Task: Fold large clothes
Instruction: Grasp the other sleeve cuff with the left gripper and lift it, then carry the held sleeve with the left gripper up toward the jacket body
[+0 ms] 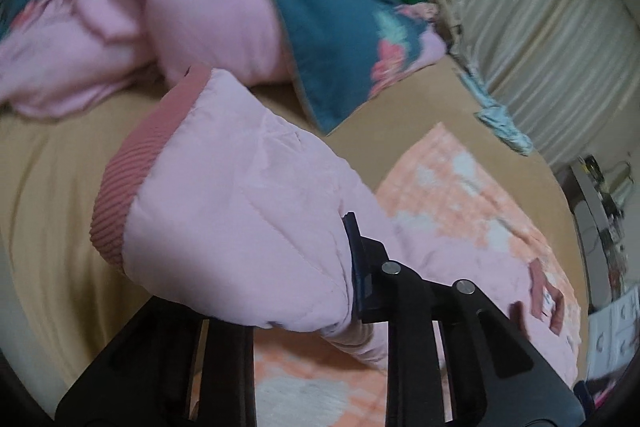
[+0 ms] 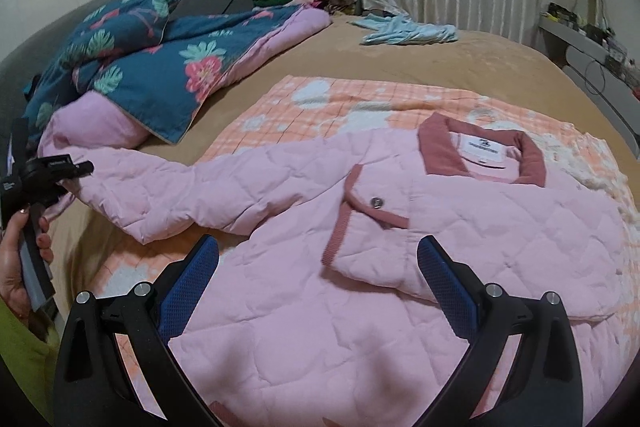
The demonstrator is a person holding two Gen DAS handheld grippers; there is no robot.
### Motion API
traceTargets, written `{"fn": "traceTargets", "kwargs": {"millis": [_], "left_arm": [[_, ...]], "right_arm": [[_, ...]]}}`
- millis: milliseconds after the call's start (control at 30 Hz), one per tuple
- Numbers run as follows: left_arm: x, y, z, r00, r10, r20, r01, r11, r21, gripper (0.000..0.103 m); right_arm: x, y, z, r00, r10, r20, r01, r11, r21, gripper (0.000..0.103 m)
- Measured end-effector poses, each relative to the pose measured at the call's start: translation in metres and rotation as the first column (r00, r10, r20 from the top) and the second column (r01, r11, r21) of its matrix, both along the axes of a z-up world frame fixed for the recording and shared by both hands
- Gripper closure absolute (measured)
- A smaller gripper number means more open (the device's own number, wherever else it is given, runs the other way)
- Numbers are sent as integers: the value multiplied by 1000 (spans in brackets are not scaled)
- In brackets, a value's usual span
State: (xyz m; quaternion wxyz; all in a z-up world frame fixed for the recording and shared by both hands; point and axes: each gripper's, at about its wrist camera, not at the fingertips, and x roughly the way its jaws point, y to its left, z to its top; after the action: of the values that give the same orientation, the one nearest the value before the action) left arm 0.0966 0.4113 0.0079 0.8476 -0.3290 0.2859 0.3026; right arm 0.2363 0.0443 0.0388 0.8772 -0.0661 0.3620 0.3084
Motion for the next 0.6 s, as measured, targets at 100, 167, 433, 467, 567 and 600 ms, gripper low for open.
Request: {"fn": "traceTargets", "kwargs": {"millis": [100, 167, 433, 467, 567, 600], "left_arm": [[6, -18, 25, 999, -43, 26, 42, 998, 37, 91], [10, -33, 44, 996, -76, 44, 73, 995, 67, 91], [27, -91, 99, 980, -182, 81, 166, 970, 178, 93], [30, -99, 105, 978, -190, 85, 172, 967, 187, 93], [37, -117, 119, 973, -215, 87, 193, 959, 209, 93], [38, -121, 121, 972, -220, 87, 197, 956, 216, 93]], "right_arm": [[-1, -14, 9, 1000, -17, 9, 17, 1000, 16, 4], [-2, -25, 16, 999, -29, 19, 28, 999, 30, 4], [2, -73, 38, 995, -94, 42, 90, 992, 89, 4], [3, -79, 40, 994, -102, 42, 98, 991, 94, 4], [5, -101, 46, 989, -138, 46, 132, 985, 115, 4], [5, -107, 47, 988, -146, 48, 139, 983, 121, 4]]}}
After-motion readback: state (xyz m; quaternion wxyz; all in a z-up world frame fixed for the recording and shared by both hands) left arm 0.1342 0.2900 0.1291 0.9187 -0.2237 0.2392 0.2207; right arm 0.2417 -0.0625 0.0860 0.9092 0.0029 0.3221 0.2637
